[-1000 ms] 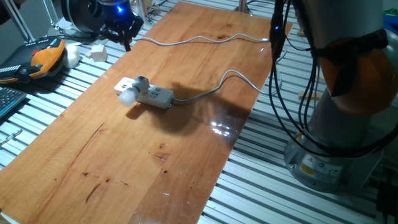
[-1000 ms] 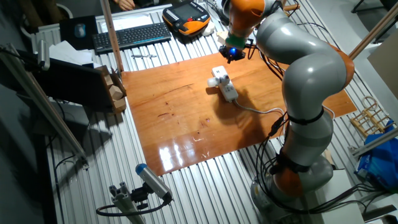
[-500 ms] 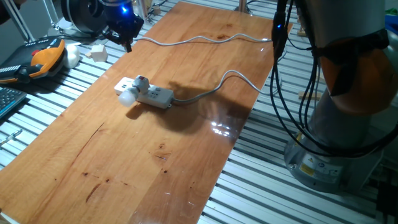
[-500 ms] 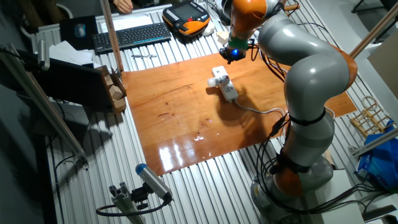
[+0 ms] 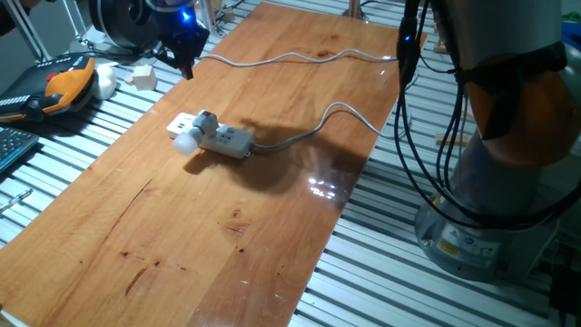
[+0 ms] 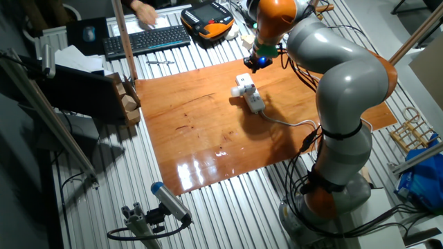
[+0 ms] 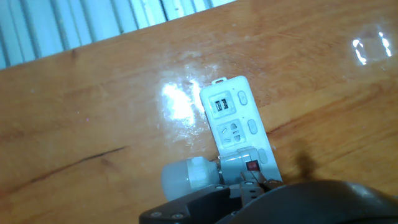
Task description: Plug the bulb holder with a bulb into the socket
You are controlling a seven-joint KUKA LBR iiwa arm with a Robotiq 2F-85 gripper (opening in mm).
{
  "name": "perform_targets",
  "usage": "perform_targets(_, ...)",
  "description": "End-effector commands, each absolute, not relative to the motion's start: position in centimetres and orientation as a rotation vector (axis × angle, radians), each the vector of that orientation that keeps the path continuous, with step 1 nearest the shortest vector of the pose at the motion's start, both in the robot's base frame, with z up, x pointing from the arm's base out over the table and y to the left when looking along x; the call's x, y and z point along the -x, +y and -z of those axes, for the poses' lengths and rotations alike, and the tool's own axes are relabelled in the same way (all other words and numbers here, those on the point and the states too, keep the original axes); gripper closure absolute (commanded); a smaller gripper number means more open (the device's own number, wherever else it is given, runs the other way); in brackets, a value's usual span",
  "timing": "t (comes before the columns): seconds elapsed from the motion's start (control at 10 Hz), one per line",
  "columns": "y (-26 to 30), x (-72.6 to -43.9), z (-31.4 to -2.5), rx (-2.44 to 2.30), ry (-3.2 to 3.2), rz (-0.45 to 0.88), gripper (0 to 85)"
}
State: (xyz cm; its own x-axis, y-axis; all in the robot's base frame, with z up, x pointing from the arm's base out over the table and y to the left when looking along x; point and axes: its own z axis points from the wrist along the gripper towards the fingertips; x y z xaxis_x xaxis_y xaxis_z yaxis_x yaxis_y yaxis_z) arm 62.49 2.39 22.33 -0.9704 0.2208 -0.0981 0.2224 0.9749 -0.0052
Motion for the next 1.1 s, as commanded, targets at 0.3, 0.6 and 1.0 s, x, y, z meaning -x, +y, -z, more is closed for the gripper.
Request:
perform_targets(0.3,2.33,-62.48,-22.35,0.141,3.040,0.007,85.0)
perform_targets(0.6,2.47,-62.31,-22.55,0.118,3.047,0.003,85.0)
perform_targets(1.0,2.49,-62.28,-22.56,0.113,3.051,-0.012,85.0)
